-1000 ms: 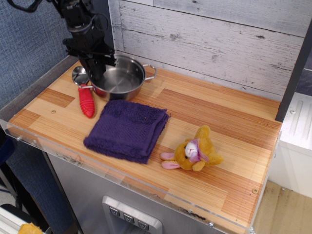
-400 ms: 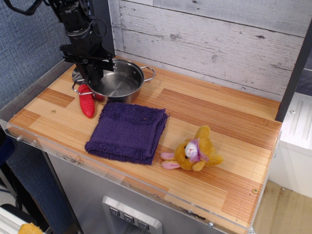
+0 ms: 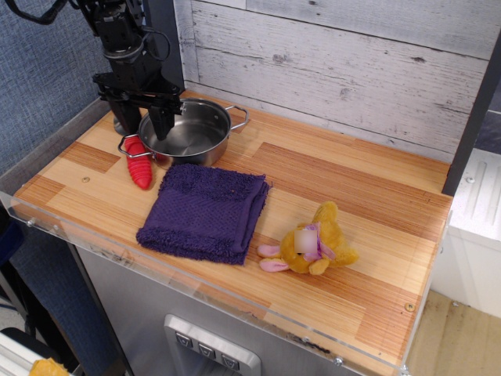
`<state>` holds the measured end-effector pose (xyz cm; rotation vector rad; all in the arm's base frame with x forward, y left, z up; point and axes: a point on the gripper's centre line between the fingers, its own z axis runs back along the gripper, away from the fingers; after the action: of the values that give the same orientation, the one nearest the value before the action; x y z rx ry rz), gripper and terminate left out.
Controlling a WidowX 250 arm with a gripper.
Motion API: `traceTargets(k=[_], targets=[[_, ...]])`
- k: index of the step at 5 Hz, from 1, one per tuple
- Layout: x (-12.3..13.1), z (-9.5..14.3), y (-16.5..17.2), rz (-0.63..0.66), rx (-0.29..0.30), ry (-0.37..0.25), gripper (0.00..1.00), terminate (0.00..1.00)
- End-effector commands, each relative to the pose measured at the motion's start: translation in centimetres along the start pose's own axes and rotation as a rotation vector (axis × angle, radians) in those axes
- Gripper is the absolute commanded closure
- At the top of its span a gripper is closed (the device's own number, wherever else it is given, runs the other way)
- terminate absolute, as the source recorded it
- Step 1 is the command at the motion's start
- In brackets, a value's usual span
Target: Place the pot to the right of the spoon.
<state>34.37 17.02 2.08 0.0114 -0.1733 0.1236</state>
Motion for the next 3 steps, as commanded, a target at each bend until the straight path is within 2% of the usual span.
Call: traceTargets(k=[1, 2, 3], targets=[[1.0, 4.7, 0.4, 0.004, 0.030, -0.110, 0.00, 0.00], [1.5, 7.4, -0.7, -0.032, 0.043, -0.152, 0.00, 0.00], [1.3, 9.9, -2.2, -0.059, 0.032, -0.198, 0.00, 0.00]])
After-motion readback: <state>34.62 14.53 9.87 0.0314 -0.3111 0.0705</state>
